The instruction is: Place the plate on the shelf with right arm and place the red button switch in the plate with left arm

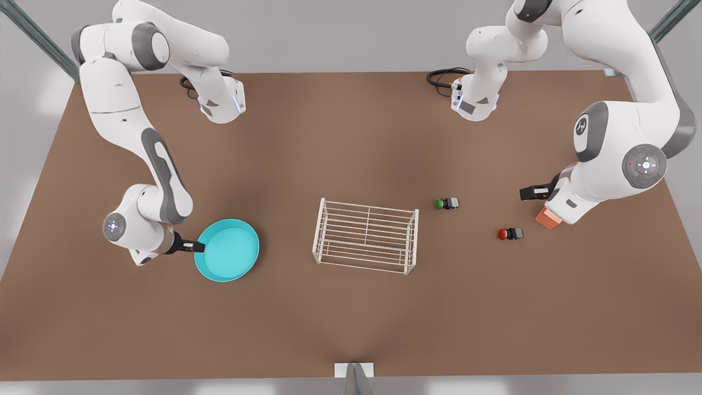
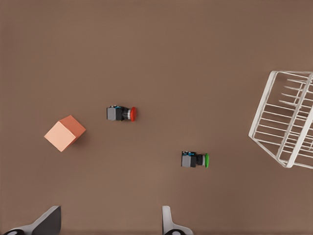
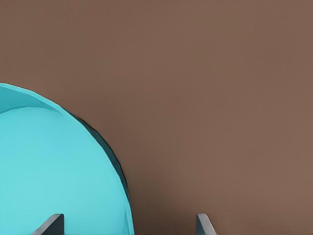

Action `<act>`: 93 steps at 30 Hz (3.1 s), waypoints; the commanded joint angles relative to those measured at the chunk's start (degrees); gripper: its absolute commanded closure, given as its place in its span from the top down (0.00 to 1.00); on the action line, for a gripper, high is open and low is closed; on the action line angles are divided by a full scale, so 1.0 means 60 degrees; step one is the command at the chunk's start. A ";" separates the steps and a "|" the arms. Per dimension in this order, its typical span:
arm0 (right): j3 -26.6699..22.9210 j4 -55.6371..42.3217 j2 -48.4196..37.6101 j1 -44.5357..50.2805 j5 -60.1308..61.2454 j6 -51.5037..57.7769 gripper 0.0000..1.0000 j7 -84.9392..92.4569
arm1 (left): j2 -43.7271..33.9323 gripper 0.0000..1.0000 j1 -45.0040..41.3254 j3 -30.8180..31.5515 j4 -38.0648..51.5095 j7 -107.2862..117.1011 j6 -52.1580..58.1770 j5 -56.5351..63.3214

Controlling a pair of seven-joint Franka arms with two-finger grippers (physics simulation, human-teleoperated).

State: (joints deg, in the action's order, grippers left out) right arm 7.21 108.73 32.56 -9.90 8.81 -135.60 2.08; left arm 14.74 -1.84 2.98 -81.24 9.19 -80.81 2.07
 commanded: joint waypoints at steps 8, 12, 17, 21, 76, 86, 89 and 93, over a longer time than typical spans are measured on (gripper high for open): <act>0.0145 -0.0060 0.0272 0.0009 0.0231 -0.0222 0.85 0.0050 | -0.0010 1.00 0.0000 0.0001 -0.0010 0.0080 0.0022 0.0006; 0.0189 -0.0148 0.0462 0.0009 0.0231 -0.0222 0.69 0.0064 | -0.0010 1.00 0.0029 0.0001 0.0004 0.0095 0.0022 0.0006; 0.0233 -0.0148 0.0389 0.0009 0.0231 -0.0149 0.56 0.0050 | -0.0010 1.00 0.0029 0.0001 0.0004 0.0095 0.0022 0.0006; 0.0248 -0.0221 0.0447 -0.0006 0.0231 -0.0149 0.36 0.0093 | -0.0010 1.00 0.0029 0.0001 -0.0010 0.0095 0.0051 0.0006; 0.2196 -0.5787 0.1531 0.3671 0.2385 0.2517 0.21 -0.0712 | 0.1615 1.00 0.1289 -0.0585 -0.6221 1.3246 -1.0142 -0.0082; 0.2094 -0.6418 0.2293 0.4521 0.2355 0.1814 0.21 -0.0800 | 0.1733 1.00 0.1479 -0.0570 -0.6925 1.4406 -1.1770 -0.1107; 0.2108 -0.6286 0.2278 0.4521 0.1930 0.1829 0.21 -0.0815 | 0.1733 1.00 0.1318 -0.0570 -0.7042 1.2401 -1.1053 -0.1078; 0.2123 -0.6242 0.2278 0.4608 0.1828 0.1829 0.21 -0.0829 | 0.1909 1.00 0.1230 -0.0570 -0.7013 1.2077 -1.0935 -0.0990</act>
State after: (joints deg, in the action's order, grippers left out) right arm 19.90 71.28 46.32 17.74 20.75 -124.20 -1.07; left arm 26.15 5.68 -0.44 -123.38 69.19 -147.07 -4.03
